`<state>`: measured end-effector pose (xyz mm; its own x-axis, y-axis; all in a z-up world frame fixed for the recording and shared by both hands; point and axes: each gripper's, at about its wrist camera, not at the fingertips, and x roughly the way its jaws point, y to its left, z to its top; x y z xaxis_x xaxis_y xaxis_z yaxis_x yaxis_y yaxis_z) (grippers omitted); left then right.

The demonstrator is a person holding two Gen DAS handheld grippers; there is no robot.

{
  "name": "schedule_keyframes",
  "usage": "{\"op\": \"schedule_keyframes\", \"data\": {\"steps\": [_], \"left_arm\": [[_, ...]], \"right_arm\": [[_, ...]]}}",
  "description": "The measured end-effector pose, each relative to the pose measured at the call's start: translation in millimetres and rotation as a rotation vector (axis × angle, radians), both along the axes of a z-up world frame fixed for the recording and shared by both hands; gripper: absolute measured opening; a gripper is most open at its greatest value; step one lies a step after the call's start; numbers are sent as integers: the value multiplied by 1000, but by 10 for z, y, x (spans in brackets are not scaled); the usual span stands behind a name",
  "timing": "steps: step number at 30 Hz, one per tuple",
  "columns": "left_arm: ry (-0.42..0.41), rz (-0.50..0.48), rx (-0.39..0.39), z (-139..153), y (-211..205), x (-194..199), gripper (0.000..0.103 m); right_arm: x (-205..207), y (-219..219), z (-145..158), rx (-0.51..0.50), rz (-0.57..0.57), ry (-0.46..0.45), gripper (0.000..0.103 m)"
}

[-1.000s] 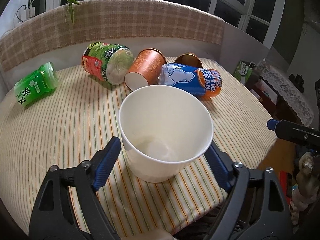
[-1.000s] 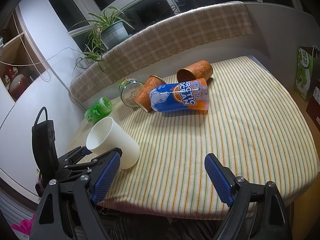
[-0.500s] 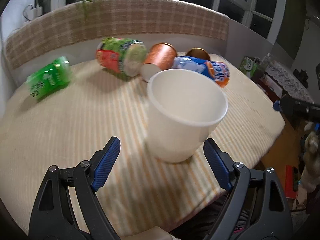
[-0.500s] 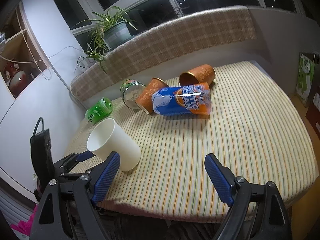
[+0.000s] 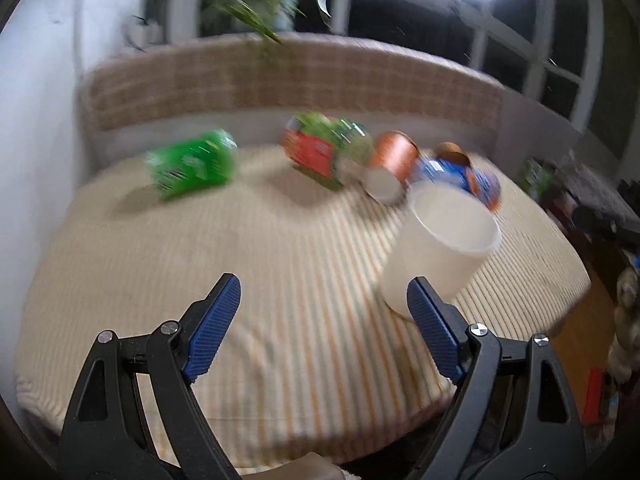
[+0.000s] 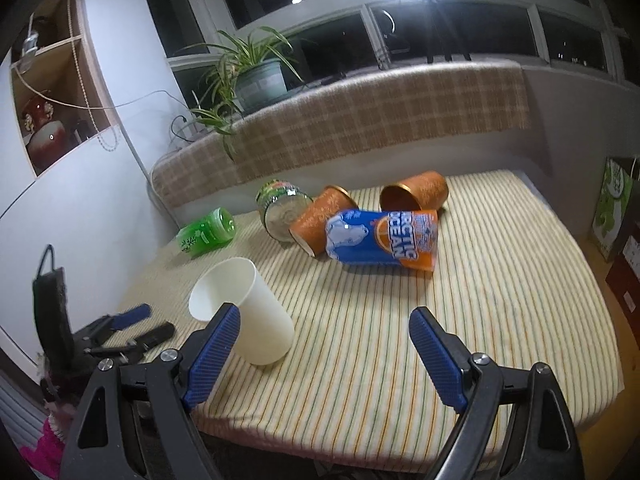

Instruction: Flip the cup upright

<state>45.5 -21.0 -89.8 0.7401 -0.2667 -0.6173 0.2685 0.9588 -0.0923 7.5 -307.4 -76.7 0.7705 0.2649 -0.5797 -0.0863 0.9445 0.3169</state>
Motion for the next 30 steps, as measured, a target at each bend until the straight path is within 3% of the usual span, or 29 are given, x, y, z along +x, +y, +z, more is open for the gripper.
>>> {"op": "schedule_keyframes", "data": {"steps": [7,10,13,18,30], "left_arm": [[-233,186,-2,405,99,-270,88],[-291,231,-6,516,116,-335,89],[-336,252,-12,584,120,-391,103],[-350,248,-7,627,108,-451,103],[-344,241,-8,637,74,-489,103]], "right_arm": [[-102,117,139,-96,-67,-115,89],[-150,161,202,-141,-110,-174,95],[-197,199,251,-174,-153,-223,103],[-238,245,289,-222,-188,-270,103],[-226,224,289,-214,-220,-281,103]]}}
